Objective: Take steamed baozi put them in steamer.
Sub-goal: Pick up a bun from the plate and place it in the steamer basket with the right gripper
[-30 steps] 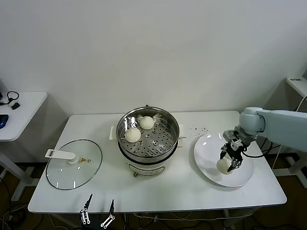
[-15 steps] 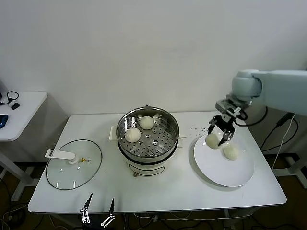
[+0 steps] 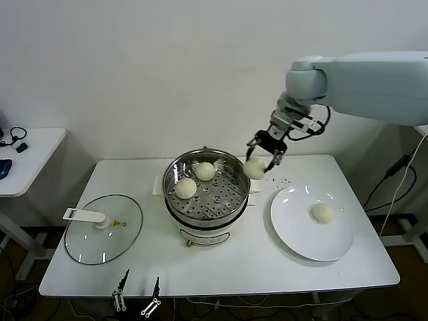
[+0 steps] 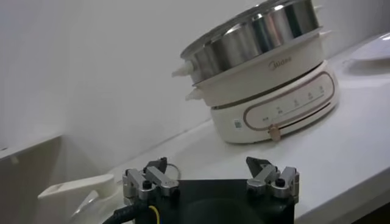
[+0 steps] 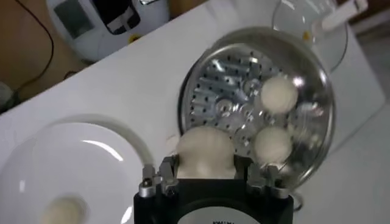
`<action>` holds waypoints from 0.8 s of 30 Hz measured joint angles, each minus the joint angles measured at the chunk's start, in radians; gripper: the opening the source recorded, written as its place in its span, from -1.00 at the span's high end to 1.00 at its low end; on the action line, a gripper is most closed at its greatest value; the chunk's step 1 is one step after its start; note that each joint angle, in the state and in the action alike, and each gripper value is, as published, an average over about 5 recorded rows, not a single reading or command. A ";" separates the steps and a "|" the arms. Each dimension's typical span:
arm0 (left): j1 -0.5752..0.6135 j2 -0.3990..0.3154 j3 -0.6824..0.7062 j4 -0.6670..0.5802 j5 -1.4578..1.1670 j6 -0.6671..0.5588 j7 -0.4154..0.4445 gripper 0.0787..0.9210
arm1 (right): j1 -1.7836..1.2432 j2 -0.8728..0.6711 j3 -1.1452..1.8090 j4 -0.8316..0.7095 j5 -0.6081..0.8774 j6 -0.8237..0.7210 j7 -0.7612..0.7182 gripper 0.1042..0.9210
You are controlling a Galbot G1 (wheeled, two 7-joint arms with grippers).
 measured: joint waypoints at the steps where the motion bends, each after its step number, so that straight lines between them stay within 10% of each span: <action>1: 0.000 0.000 0.000 0.000 0.000 0.000 0.000 -0.77 | -0.006 0.014 0.008 -0.003 -0.011 0.026 0.010 -0.27; 24: 0.000 -0.001 -0.001 -0.011 -0.011 0.000 -0.001 -0.77 | -0.197 0.235 0.082 -0.108 -0.234 0.269 0.094 -0.34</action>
